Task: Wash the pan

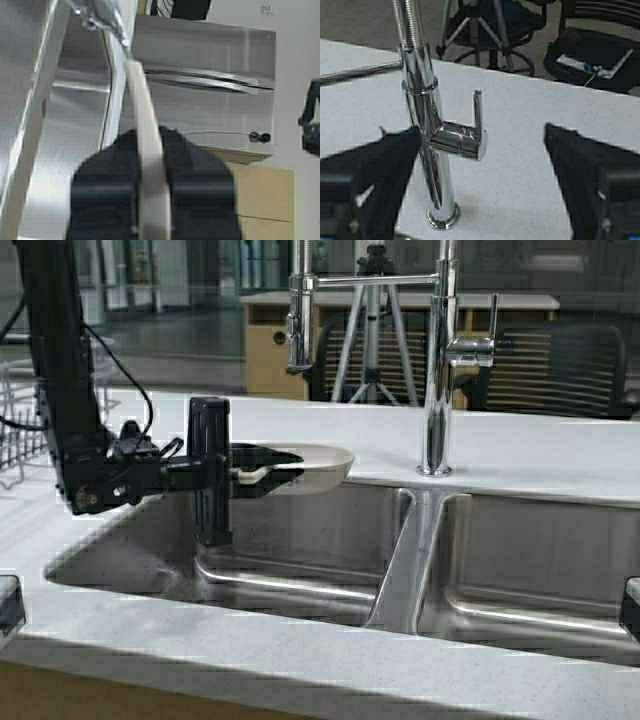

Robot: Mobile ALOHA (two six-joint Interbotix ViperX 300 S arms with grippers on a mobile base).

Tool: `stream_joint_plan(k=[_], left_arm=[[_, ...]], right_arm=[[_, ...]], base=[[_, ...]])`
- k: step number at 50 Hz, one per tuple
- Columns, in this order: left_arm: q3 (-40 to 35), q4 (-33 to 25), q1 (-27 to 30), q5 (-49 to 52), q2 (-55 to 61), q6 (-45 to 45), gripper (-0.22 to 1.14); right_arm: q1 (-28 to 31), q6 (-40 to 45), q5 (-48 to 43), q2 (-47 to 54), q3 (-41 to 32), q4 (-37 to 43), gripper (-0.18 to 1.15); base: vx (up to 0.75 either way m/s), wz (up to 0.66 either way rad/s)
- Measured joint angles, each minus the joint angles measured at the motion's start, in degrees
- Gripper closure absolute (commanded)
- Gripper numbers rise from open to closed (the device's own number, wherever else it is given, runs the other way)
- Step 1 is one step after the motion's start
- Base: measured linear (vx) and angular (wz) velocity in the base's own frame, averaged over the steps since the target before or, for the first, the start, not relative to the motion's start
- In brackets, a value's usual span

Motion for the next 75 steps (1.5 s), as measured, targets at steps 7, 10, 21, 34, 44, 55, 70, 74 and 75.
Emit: stream_joint_plan(k=[7,10,21,34,44,55,70,74,75], left_arm=[[0.7,-0.4,0.2,0.1,0.5,0.8,0.89],[0.7,-0.6,0.1,0.1,0.8,0.8,0.89],[0.3,-0.8,-0.1,-1.0,1.8,0.8,0.89],[-0.1,-1.0,-0.1,-1.3,1.9,0.8,0.89],[-0.1,-1.0,0.0,-1.7,1.9,0.8,0.89],[-0.1,-1.0,-0.1,-1.8,1.9,0.8,0.89],[0.1,-1.0,0.1,-1.8,1.9,0.8,0.89],[0.1,-1.0,0.0,-1.9,1.9,0.8,0.89],[0.1,-1.0,0.0,-2.0,1.9,0.8,0.89]], right_arm=[[0.3,0.5,0.1,8.1,-6.7,0.0,-0.07],[0.4,1.1,0.6,11.2,-9.4,-0.1,-0.07],[0.4,1.4,2.2,20.7,-17.5,-0.1,-0.07],[0.4,1.5,6.3,29.2,-26.6,-0.1,-0.07],[-0.8,1.6,9.2,32.3,-30.6,0.0,-0.07],[-4.7,1.8,10.3,32.5,-30.8,1.8,-0.07],[-6.6,1.7,10.8,31.8,-30.3,1.8,-0.07],[-6.8,1.5,10.8,30.8,-29.9,1.8,-0.07],[-6.9,1.6,10.8,30.5,-29.8,1.8,-0.07]], base=[[0.00,0.00],[0.00,0.00],[0.00,0.00],[0.00,0.00],[0.00,0.00],[0.00,0.00],[0.00,0.00],[0.00,0.00],[0.00,0.00]])
